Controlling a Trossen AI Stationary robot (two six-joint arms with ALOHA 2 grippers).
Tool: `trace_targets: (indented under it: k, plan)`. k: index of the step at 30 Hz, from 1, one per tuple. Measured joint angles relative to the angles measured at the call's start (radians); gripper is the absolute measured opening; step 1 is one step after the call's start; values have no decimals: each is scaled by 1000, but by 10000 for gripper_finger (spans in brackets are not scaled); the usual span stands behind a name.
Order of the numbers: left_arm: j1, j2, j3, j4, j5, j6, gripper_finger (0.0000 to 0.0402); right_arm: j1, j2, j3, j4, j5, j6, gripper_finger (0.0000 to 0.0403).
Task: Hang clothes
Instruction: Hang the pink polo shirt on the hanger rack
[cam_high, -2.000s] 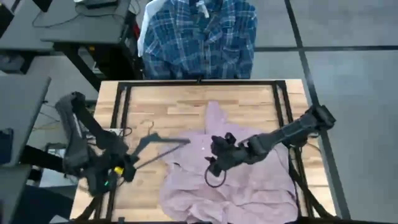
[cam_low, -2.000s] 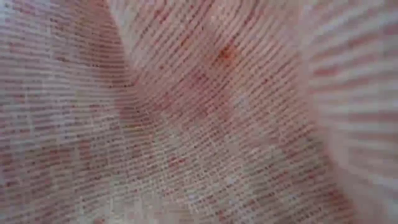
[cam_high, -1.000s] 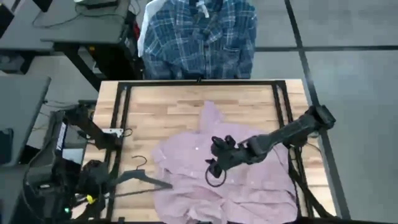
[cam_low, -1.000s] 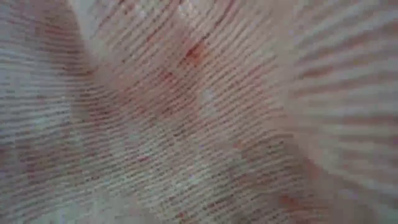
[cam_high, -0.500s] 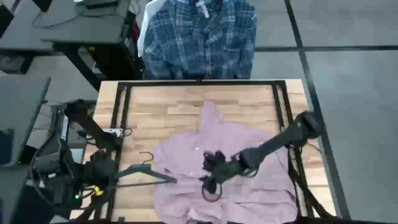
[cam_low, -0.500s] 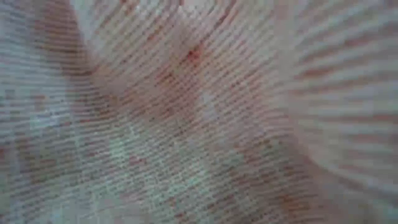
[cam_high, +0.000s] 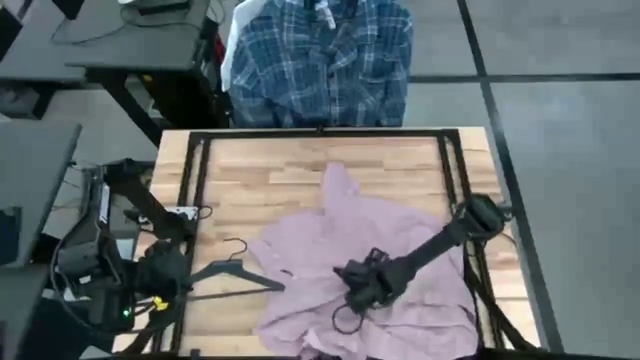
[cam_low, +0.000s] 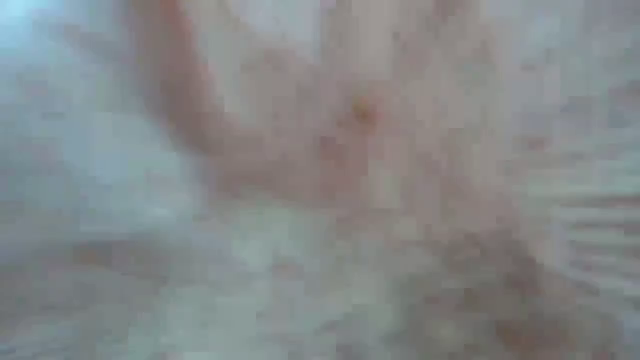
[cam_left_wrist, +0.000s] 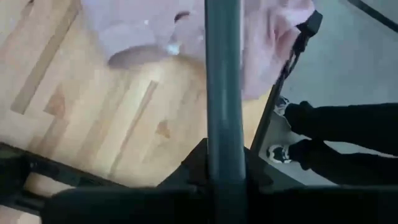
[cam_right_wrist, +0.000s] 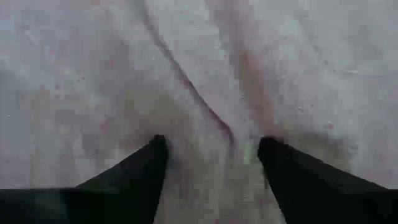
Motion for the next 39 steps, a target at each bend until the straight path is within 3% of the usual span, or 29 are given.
trace_targets:
  k: [10,17,21,29,35,39]
  plan:
    - [4,3,-7,3,-34,-88,11,-6,-73,-85,-20,-39,85,249]
    - [47,3,-126,0,41,-95,11,4,-158,-169,-20,-44,118,249]
    - [74,3,-188,2,-53,-142,11,8,-180,-190,31,-43,134,249]
    - [121,3,-253,23,-74,-181,12,8,-180,-191,86,-43,136,249]
    - [125,3,-253,70,-251,-257,14,5,-180,-191,119,-42,143,249]
    - [144,3,-286,115,-242,-267,13,-2,-180,-191,151,-40,146,249]
